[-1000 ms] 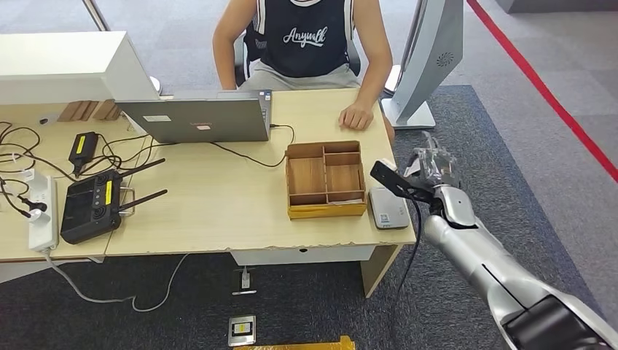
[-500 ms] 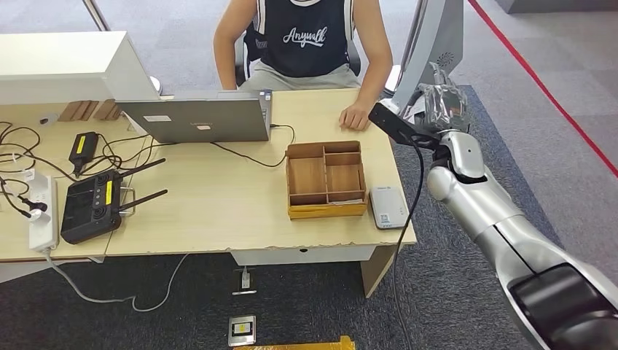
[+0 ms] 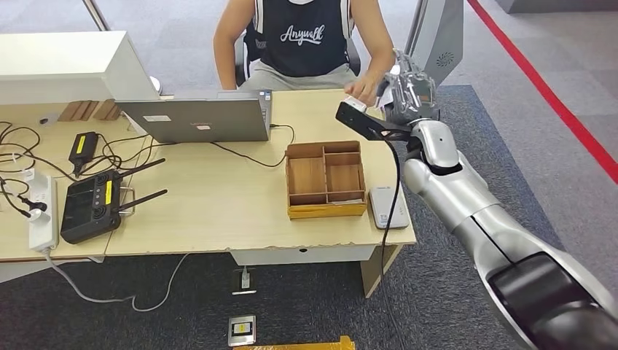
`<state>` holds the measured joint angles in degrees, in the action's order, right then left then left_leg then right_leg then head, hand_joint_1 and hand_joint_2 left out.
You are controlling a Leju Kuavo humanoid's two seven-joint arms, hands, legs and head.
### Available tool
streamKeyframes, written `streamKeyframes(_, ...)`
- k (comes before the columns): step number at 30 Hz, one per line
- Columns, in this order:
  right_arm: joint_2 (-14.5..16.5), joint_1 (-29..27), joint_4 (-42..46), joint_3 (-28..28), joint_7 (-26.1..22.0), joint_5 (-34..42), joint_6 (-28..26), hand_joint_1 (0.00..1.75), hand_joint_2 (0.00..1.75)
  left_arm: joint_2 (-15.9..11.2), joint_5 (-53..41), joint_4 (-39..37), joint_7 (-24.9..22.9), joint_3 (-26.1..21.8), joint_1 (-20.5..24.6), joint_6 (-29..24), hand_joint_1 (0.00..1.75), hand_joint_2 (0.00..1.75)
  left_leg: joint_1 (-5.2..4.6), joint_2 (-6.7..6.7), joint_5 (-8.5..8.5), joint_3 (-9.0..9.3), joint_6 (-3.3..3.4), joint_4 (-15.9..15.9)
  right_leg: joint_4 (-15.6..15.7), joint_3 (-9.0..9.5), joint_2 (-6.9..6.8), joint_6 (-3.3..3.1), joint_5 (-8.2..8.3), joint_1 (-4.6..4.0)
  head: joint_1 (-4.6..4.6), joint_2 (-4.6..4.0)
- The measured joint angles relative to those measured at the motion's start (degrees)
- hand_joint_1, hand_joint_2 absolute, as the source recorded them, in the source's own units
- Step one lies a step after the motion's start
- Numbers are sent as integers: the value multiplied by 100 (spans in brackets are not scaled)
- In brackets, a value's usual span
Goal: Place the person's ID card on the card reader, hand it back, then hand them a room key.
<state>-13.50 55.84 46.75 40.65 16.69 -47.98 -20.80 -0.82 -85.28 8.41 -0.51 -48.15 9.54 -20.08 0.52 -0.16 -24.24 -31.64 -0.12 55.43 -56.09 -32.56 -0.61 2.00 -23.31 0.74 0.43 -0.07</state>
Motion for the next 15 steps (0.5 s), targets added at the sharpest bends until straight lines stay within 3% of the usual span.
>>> streamKeyframes(7, 611, 234, -332, 180, 9, -326, 133, 175, 175, 10, -105, 0, -34, 151, 168, 51, 0, 0, 1, -2, 0, -1, 0, 0, 1, -3, 0, -2, -1, -1, 0, 0)
streamKeyframes(15, 858, 331, -629, 307, -27, -331, 124, 175, 175, 12, -105, 0, -32, 214, 170, 51, 0, 0, -1, 0, -2, -3, 2, 1, 6, -4, 0, -2, -1, 0, 1, 0)
